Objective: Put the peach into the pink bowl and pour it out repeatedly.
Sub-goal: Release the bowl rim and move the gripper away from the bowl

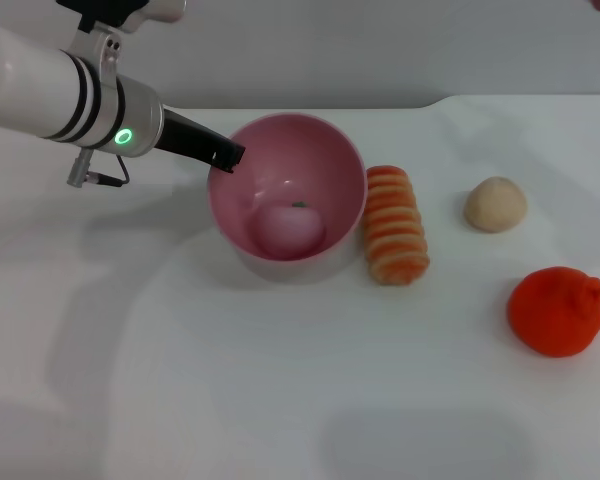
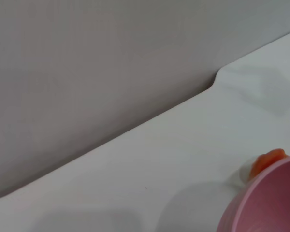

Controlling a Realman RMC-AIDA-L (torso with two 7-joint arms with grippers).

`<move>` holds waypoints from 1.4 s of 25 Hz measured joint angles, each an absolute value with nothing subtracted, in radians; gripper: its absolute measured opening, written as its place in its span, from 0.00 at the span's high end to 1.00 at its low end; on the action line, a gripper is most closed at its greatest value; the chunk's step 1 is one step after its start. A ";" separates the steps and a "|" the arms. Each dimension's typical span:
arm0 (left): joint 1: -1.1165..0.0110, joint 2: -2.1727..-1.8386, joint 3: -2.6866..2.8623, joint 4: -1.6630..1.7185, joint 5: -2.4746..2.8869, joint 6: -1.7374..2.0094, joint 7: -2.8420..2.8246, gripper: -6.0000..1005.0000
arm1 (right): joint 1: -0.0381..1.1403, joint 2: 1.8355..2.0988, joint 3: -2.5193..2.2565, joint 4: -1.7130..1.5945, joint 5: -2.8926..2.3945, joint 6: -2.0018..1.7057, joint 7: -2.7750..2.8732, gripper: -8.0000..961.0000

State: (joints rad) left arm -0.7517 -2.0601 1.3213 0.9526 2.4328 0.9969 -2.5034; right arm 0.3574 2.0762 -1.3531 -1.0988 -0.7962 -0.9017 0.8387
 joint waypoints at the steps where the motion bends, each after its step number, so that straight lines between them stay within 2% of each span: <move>1: -0.752 -2.060 1.320 0.953 2.433 0.997 -2.503 0.95 | 0.357 2.076 -1.352 -1.090 -0.779 -0.907 0.817 0.57; 18: -0.746 -2.060 1.324 0.947 2.393 0.957 -2.504 0.95 | 0.400 2.072 -1.253 -0.728 -0.319 -1.183 0.474 0.57; 35: -0.723 -2.047 1.220 0.937 2.455 1.171 -2.518 0.95 | 0.409 2.069 -1.206 -0.574 -0.301 -1.223 0.421 0.57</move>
State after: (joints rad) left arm -0.7230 -2.0467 1.2201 0.9373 2.4555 1.1708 -2.5176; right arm 0.4087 2.0693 -1.2056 -0.5738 -0.3010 -1.2227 0.4210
